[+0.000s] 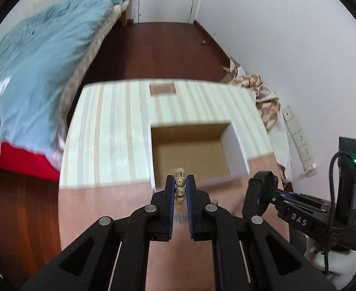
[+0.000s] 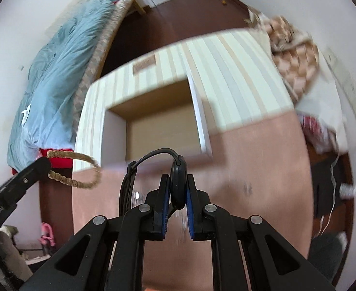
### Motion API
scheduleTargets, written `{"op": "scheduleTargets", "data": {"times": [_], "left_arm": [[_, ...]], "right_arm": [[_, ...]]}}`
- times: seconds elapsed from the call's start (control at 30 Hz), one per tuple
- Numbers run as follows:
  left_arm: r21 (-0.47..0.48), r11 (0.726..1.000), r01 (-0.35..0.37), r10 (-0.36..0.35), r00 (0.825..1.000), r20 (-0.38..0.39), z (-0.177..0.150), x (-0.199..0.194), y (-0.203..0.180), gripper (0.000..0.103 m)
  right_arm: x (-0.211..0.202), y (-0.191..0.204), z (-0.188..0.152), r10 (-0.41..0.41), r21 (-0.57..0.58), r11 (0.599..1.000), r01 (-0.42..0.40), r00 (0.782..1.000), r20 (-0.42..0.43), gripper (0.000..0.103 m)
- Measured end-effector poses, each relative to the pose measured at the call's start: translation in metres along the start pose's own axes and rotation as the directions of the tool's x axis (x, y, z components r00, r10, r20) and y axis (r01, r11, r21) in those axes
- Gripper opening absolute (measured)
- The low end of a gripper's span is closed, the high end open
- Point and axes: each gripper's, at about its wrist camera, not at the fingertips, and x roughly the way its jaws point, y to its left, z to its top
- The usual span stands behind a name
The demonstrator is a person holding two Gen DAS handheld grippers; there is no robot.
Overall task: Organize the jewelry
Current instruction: 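Carry the bead bracelet and black band into the white box and release both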
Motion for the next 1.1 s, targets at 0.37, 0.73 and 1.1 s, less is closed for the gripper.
{"op": "scheduleTargets", "data": {"times": [0.37, 0.73, 1.1], "left_arm": [[-0.061, 0.997, 0.049, -0.056, 0.991, -0.124, 0.049, 0.087, 0.011, 0.007], [-0.110, 0.992, -0.063, 0.051, 0.992, -0.113, 0.052, 0.097, 0.031, 0.088], [-0.091, 0.976, -0.199, 0.197, 0.980, -0.028, 0.014, 0.081, 0.037, 0.103]], "right_arm": [[0.064, 0.022, 0.083, -0.076, -0.158, 0.986, 0.059, 0.992, -0.101, 0.013], [0.062, 0.018, 0.082, -0.111, -0.203, 0.975, 0.092, 0.990, -0.086, 0.072], [0.043, 0.010, 0.050, -0.309, -0.234, 0.920, 0.314, 0.949, 0.055, 0.101]]}}
